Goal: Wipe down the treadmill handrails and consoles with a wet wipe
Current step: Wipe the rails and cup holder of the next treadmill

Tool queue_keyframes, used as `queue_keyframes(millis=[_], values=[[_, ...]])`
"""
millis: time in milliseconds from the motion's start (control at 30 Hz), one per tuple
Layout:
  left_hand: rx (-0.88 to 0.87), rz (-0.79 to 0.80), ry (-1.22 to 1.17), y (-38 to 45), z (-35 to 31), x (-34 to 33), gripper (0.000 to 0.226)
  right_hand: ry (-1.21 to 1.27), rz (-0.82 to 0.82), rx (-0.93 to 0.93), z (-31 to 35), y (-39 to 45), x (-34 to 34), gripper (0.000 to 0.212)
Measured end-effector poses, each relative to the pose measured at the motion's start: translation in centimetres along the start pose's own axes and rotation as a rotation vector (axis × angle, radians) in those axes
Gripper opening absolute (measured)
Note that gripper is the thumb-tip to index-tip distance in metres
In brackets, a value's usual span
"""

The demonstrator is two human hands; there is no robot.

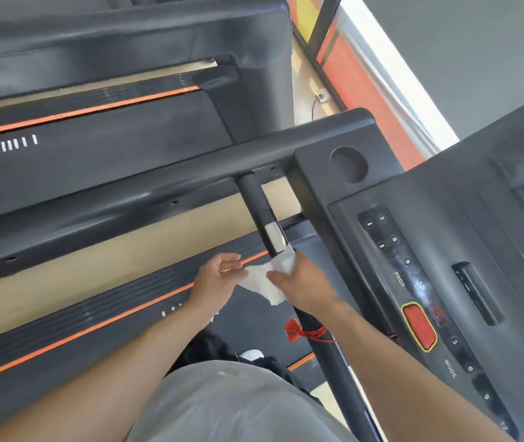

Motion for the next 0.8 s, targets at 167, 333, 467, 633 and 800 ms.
queue_keyframes(millis=[167,333,467,633,800], values=[[0.002,-0.03,0.007,-0.2,-0.1,2.1,0.02,0.168,-0.029,0.043,5.1,3.6,1.4,0.014],[-0.029,-0.016,0.076,-0.8,-0.8,4.0,0.018,0.453,0.269,0.104,8.7,6.5,2.0,0.048],[-0.042,0.023,0.057,-1.3,-1.8,3.8,0.02,0.507,0.304,0.102,6.0,6.2,1.0,0.09],[-0.013,0.215,-0.112,-0.7,-4.9,-1.5,0.03,0.417,0.192,0.137,3.8,4.5,2.8,0.061],[0.017,0.211,-0.206,-0.9,-5.9,-4.5,0.017,0.514,-0.11,0.153,2.5,4.0,4.5,0.041]])
Point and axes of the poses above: each hand's wrist, its own y-axis towards the middle knuckle, its own x-axis out of the back of the hand, z = x × y, the point moved 6 cm from there along y, towards the middle knuckle, and after that the axes turned 2 degrees about -y, right-handed, at the moved point
